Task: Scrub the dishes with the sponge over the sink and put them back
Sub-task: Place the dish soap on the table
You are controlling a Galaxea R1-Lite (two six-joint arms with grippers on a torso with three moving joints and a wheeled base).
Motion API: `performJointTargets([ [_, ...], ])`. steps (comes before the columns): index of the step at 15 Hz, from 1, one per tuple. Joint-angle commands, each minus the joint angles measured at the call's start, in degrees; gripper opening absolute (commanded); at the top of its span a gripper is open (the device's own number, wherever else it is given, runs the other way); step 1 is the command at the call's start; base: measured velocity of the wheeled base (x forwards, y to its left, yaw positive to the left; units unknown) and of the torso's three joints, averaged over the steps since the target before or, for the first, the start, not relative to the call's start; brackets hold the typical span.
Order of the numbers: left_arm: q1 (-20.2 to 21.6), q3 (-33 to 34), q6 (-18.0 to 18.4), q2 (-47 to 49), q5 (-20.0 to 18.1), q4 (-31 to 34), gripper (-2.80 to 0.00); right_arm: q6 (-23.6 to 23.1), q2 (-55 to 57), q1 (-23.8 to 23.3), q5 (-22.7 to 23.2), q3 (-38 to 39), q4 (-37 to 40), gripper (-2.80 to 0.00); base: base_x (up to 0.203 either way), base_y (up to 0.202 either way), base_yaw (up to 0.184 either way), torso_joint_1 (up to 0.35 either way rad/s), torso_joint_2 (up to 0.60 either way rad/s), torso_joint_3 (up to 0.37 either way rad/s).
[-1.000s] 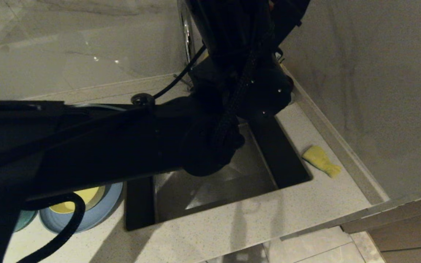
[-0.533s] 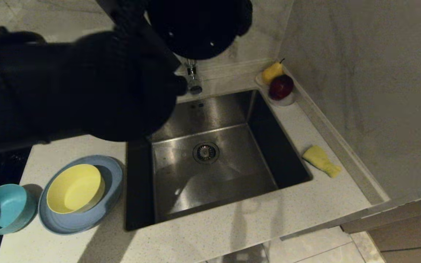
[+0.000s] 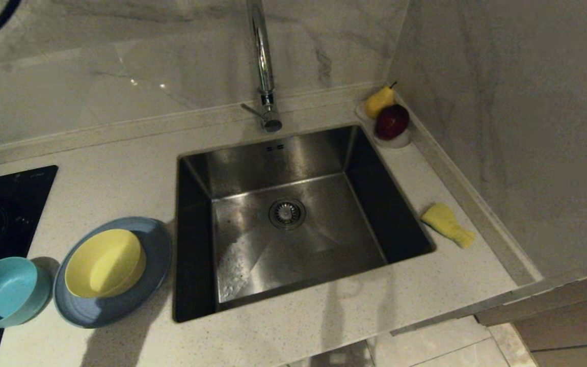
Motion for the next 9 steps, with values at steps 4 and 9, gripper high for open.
performJointTargets([
  [4,17.2,4.8,-11.7,-12.7,-9.6,10.7,-2.8,-0.1,0.0,0.0,0.0,0.0,0.0,-2.8,0.0,0.0,0.0,0.0,0.0,0.0],
  [9,38.6,13.6,-26.0,-16.8,-14.1,11.4,-2.8,0.0,0.0,0.0,0.0,0.0,0.0,-2.8,0.0,0.0,0.0,0.0,0.0,0.0],
])
